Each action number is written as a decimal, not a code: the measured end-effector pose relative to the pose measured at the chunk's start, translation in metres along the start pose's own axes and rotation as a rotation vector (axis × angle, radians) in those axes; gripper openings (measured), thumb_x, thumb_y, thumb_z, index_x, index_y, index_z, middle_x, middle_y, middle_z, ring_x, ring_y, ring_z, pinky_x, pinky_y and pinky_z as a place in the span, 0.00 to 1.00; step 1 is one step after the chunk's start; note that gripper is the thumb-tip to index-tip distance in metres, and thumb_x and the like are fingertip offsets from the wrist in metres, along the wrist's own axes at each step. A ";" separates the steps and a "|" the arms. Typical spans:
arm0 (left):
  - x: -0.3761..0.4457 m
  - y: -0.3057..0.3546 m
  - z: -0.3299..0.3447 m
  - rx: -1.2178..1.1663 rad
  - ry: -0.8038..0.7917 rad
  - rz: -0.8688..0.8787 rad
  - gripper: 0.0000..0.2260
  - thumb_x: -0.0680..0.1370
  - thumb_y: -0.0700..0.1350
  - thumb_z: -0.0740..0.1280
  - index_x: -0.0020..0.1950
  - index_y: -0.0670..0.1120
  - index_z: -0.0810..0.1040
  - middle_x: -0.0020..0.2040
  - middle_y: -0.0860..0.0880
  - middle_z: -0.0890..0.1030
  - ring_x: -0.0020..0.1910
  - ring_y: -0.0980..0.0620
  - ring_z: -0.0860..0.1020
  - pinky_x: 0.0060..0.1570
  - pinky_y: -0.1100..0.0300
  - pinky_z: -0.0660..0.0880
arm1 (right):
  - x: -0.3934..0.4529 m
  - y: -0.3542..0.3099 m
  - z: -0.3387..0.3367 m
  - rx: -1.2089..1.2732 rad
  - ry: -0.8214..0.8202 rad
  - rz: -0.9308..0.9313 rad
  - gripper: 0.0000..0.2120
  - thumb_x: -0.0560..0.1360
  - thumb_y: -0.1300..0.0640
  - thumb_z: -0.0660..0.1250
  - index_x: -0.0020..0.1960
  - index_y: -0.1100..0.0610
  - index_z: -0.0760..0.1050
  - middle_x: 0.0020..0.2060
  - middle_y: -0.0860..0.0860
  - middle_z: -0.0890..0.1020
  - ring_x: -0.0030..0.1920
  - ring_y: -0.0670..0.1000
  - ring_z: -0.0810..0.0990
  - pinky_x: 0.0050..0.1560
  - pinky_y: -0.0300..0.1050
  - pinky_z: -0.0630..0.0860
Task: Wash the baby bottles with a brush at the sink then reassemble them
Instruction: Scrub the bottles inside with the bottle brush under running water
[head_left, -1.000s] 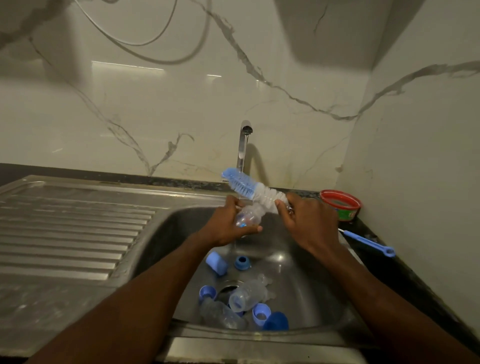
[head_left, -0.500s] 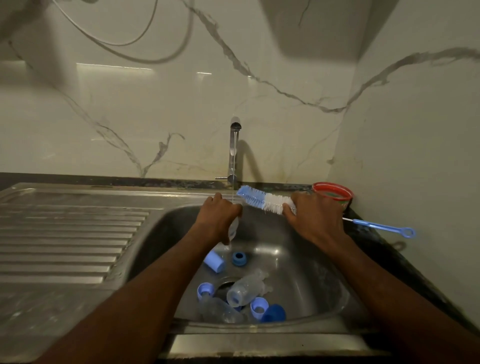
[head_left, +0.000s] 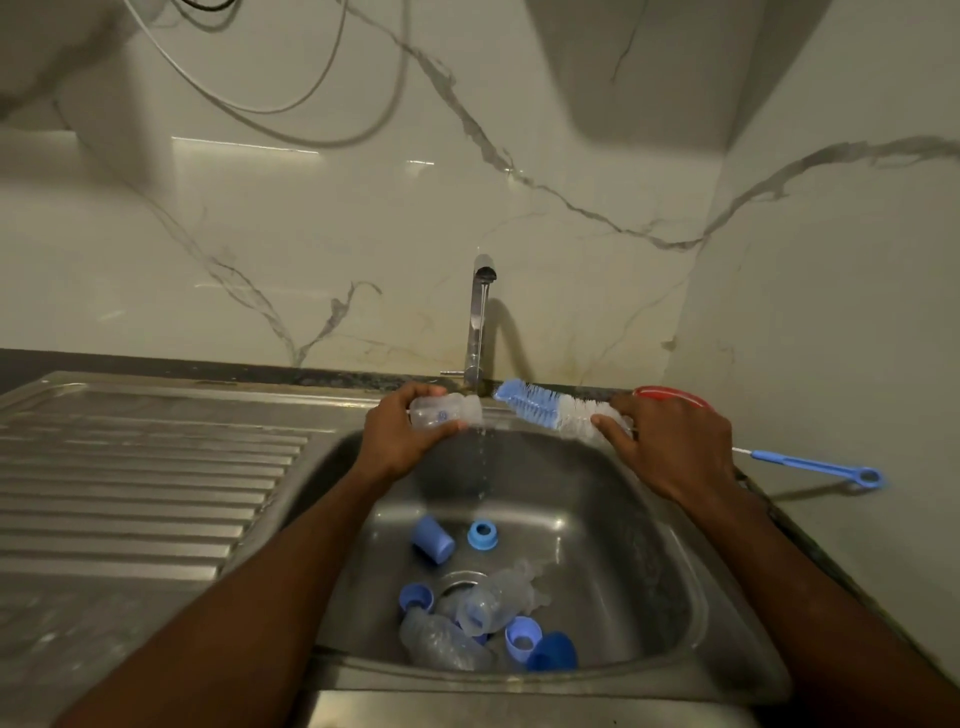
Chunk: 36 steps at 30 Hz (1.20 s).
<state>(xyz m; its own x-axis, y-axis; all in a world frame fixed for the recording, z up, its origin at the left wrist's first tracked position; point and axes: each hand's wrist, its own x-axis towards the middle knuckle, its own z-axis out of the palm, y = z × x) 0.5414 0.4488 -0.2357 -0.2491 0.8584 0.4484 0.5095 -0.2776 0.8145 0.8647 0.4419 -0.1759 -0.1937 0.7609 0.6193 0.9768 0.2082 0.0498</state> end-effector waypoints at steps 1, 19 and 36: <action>0.000 0.002 0.001 -0.031 0.008 0.007 0.24 0.67 0.52 0.82 0.60 0.52 0.79 0.56 0.54 0.82 0.53 0.55 0.81 0.45 0.68 0.77 | 0.001 -0.001 0.000 0.030 -0.030 -0.012 0.23 0.79 0.31 0.57 0.62 0.42 0.80 0.46 0.43 0.83 0.43 0.44 0.74 0.44 0.43 0.70; -0.003 -0.002 0.008 0.529 -0.322 0.435 0.26 0.74 0.55 0.76 0.69 0.50 0.74 0.66 0.49 0.77 0.63 0.51 0.73 0.60 0.60 0.67 | -0.007 -0.024 0.001 0.019 -0.150 -0.338 0.19 0.79 0.34 0.59 0.57 0.44 0.79 0.43 0.45 0.83 0.39 0.46 0.77 0.34 0.41 0.71; -0.007 0.010 0.008 0.565 -0.145 0.539 0.29 0.75 0.51 0.75 0.73 0.44 0.72 0.69 0.41 0.76 0.67 0.42 0.73 0.65 0.47 0.72 | -0.011 -0.042 -0.002 0.065 -0.033 -0.232 0.17 0.79 0.38 0.62 0.58 0.46 0.81 0.45 0.49 0.85 0.45 0.51 0.82 0.41 0.46 0.75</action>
<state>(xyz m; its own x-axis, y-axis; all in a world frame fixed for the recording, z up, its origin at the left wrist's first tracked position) 0.5550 0.4431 -0.2337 0.2405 0.7263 0.6439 0.8797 -0.4434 0.1716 0.8263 0.4231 -0.1829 -0.4157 0.7075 0.5715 0.8983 0.4177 0.1364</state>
